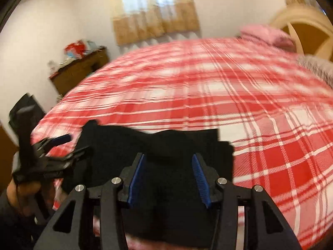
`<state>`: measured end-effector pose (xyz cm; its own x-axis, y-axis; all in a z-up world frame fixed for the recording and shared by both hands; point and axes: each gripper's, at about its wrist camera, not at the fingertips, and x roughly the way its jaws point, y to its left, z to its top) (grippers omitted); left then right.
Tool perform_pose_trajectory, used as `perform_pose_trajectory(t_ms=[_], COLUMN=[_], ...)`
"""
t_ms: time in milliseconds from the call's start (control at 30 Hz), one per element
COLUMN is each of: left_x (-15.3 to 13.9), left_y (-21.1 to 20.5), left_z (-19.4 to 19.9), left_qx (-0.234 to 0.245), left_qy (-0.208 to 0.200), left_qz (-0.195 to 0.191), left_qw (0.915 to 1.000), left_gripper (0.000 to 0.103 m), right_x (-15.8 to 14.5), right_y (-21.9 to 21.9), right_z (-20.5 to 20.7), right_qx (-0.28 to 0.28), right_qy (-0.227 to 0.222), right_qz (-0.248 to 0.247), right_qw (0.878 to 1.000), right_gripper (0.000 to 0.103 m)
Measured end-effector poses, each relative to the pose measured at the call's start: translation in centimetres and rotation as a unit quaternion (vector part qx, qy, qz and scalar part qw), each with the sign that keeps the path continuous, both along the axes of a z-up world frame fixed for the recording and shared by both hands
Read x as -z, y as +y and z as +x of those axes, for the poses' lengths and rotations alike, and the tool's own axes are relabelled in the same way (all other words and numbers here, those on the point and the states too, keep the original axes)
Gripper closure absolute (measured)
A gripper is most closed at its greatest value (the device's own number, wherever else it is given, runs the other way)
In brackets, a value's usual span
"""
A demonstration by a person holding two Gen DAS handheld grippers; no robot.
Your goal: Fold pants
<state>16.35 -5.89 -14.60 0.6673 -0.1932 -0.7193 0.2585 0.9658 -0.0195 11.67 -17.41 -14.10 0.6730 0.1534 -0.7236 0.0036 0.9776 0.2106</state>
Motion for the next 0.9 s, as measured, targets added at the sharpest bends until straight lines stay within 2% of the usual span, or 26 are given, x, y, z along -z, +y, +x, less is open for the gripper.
perform_pose_trajectory(t_ms=[33, 100, 167, 267, 367, 500, 633, 900], left_x=[0.3, 0.6, 0.2, -0.6, -0.1, 1.0, 2.0, 2.1], left_y=[0.1, 0.7, 1.6, 3.2, 4.5, 4.8, 4.4, 3.5], left_z=[0.1, 0.2, -0.3, -1.2, -1.1, -1.2, -0.9, -0.5], left_qx=[0.003, 0.003, -0.008, -0.018, -0.022, -0.018, -0.012, -0.010], left_qy=[0.004, 0.011, 0.001, -0.026, -0.009, 0.008, 0.028, 0.028], left_qz=[-0.002, -0.018, -0.028, -0.043, -0.057, -0.067, -0.098, -0.086], left_qw=[1.0000, 0.9998, 0.9996, 0.9986, 0.9981, 0.9975, 0.9947, 0.9958], left_gripper=[0.000, 0.000, 0.000, 0.000, 0.000, 0.000, 0.000, 0.000], right_x=[0.6, 0.5, -0.2, -0.7, 0.2, 1.5, 2.1, 2.5], right_y=[-0.8, -1.7, -1.5, -2.2, -4.1, -5.3, -5.1, -4.2], right_z=[0.5, 0.2, -0.7, -2.4, -3.2, -3.7, -3.6, -3.4], right_qx=[0.003, -0.003, -0.011, 0.006, 0.025, 0.042, 0.037, 0.019], right_qy=[0.014, 0.007, -0.003, -0.017, -0.003, 0.013, 0.014, 0.005], right_qz=[0.024, 0.053, 0.041, 0.031, 0.058, 0.076, 0.083, 0.093], right_qw=[1.000, 0.999, 0.999, 0.999, 0.998, 0.996, 0.996, 0.995], right_gripper=[0.054, 0.054, 0.054, 0.053, 0.043, 0.043, 0.043, 0.043])
